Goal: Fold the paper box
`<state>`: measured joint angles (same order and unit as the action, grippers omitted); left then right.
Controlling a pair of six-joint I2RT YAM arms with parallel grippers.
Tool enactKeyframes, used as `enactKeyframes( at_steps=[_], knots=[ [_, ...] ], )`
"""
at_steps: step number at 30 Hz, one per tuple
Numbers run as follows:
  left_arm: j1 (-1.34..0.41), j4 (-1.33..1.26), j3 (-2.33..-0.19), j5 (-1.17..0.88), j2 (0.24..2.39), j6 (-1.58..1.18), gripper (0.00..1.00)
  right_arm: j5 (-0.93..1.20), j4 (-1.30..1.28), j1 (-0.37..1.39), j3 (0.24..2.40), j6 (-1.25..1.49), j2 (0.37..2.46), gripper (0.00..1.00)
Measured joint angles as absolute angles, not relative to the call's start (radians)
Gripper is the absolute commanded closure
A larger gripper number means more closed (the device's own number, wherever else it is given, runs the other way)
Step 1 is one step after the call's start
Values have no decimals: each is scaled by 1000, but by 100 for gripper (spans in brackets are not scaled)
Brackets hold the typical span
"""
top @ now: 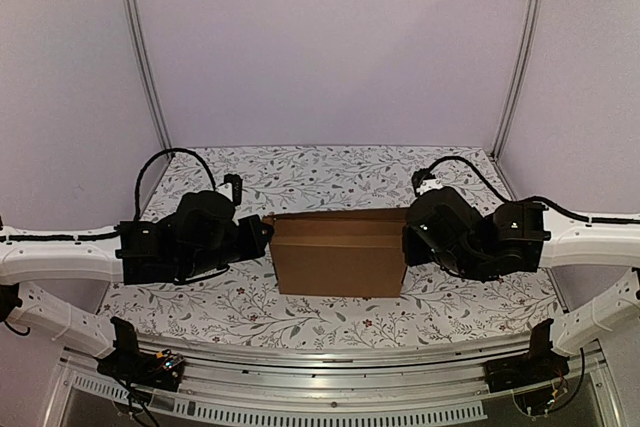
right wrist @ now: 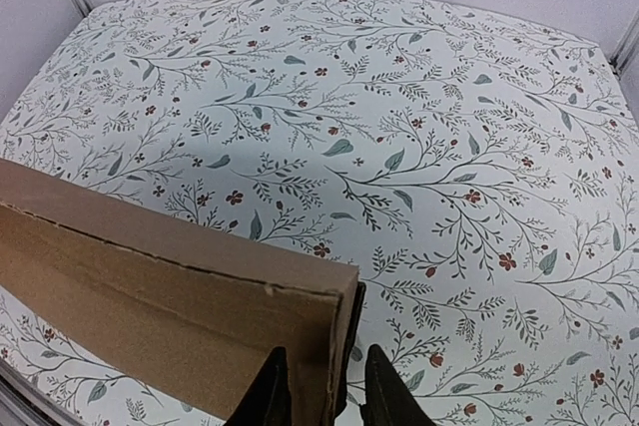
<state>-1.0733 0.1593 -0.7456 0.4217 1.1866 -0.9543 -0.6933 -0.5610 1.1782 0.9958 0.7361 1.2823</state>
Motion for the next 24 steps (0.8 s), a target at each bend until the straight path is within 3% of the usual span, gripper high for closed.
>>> enactKeyframes(
  at_steps=[6,16,24],
  knots=[
    [-1073,159,-746,422,1187,-954,100,-719,-576,1178,1031,703,1255,80],
    [-1073,159,-746,422,1187,-954,100,-730,-579,1178,1042,675,1252,100],
    [-1073,159,-746,422,1187,-954,100,-748,-573,1178,1035,693,1259,100]
  ],
)
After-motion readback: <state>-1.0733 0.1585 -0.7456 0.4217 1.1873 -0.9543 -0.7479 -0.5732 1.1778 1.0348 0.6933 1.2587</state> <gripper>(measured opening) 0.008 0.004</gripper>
